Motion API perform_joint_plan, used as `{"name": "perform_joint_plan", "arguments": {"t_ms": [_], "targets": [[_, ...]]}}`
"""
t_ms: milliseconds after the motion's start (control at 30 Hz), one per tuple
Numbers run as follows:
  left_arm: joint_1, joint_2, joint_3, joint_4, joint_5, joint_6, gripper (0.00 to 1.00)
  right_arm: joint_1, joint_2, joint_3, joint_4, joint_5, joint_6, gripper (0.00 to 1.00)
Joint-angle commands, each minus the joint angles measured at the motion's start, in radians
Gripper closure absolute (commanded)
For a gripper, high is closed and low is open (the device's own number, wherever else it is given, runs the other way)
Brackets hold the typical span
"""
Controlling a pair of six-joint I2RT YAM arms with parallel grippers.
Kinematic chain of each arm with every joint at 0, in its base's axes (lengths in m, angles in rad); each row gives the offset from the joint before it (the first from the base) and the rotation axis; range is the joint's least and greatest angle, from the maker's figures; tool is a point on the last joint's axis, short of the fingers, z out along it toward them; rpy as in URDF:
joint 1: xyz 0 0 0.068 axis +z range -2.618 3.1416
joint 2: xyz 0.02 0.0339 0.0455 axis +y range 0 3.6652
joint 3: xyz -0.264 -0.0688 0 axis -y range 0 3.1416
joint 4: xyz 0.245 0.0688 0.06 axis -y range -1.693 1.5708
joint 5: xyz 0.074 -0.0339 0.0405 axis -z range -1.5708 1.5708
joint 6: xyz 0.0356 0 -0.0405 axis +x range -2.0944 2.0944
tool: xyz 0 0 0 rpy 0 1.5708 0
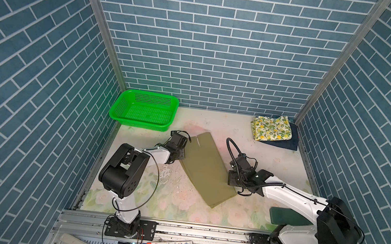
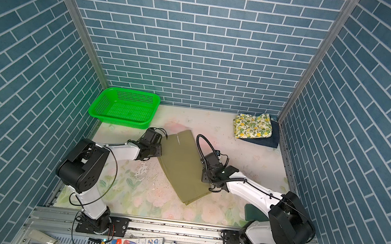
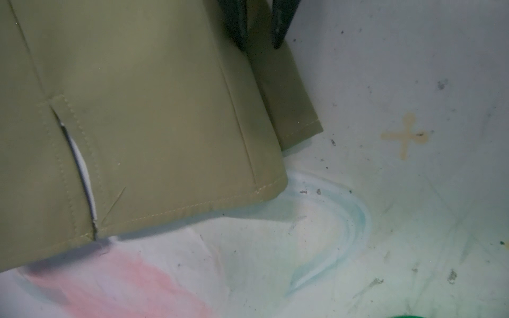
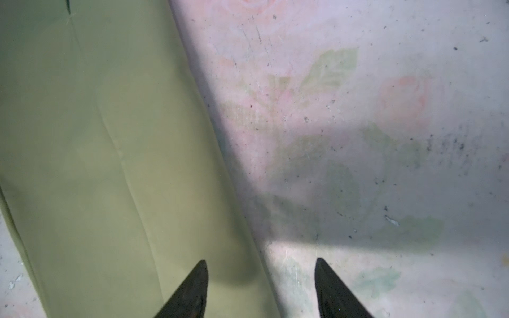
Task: Fold and stack skirts
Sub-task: Rotate the skirt at the center of the table.
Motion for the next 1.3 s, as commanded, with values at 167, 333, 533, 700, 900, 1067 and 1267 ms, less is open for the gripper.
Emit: {"name": "perform_joint_plan", "arguments": {"t_ms": [167, 333, 533, 700, 900, 1067, 1267], "targets": [[-0.003, 0.026, -0.018, -0.021, -0.005, 0.02, 0.83, 0.037, 0.095, 0.018, -0.05, -0.048, -0.021, 0.43], [-0.003, -0.022, -0.034, -0.027, -0.007, 0.022, 0.8, 0.034, 0.146, 0.005, -0.046, -0.049, -0.034, 0.65], [-0.002, -0.119, -0.033, -0.065, 0.003, 0.02, 0.57, -0.008, 0.168, -0.024, 0.007, -0.053, -0.077, 1.0], [-0.002, -0.208, -0.023, -0.101, 0.007, 0.02, 0.54, -0.072, 0.209, 0.048, -0.019, -0.008, -0.227, 1.0], [-0.002, -0.237, 0.007, -0.152, -0.016, 0.037, 0.53, -0.185, 0.329, 0.24, -0.031, 0.076, -0.469, 1.0], [-0.002, -0.184, 0.03, -0.156, -0.043, 0.05, 0.51, -0.296, 0.419, 0.362, 0.03, 0.115, -0.579, 0.9], [-0.003, -0.086, 0.067, -0.156, -0.082, 0.069, 0.48, -0.3, 0.197, 0.22, 0.091, 0.022, -0.397, 0.34]]}}
